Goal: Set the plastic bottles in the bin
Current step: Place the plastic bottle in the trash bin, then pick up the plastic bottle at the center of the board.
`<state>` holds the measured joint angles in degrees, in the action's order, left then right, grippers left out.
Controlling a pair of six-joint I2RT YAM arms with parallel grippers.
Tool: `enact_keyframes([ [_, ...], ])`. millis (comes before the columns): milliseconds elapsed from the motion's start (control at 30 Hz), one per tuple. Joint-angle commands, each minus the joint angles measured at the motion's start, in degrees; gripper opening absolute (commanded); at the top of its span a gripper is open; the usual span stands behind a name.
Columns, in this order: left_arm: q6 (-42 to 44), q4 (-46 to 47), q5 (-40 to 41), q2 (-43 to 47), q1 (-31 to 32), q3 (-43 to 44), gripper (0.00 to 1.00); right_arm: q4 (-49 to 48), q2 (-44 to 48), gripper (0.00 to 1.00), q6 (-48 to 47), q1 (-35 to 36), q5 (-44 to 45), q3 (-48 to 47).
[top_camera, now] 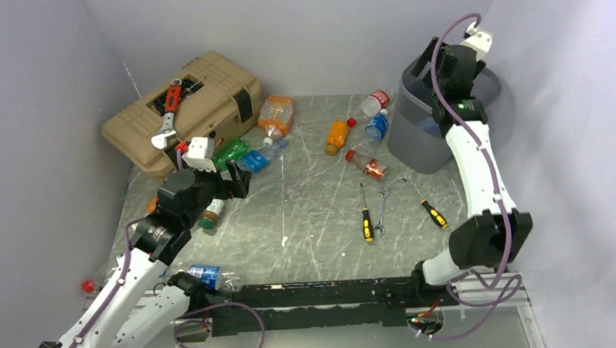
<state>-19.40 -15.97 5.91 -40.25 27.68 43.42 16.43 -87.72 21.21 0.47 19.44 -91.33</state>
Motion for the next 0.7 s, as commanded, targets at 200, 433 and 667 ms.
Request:
enact_keyframes([
  [200,-2.48,-1.87,2.8,-2.86,-0.13,4.05,0.99,-6.12,21.9,0.87,-7.23,21.09,0.87,2.26],
  [433,-4.47,-5.86,7.77,-6.57,-0.1,6.74,0.99,-3.57,29.29,0.85,-6.84,35.93,-1.89,19.87],
  [667,-2.45,-7.14,5.84,-8.06,-0.11,7.85,1.0,-1.1,24.49,0.85,-3.15,39.89,3.21,35.78],
])
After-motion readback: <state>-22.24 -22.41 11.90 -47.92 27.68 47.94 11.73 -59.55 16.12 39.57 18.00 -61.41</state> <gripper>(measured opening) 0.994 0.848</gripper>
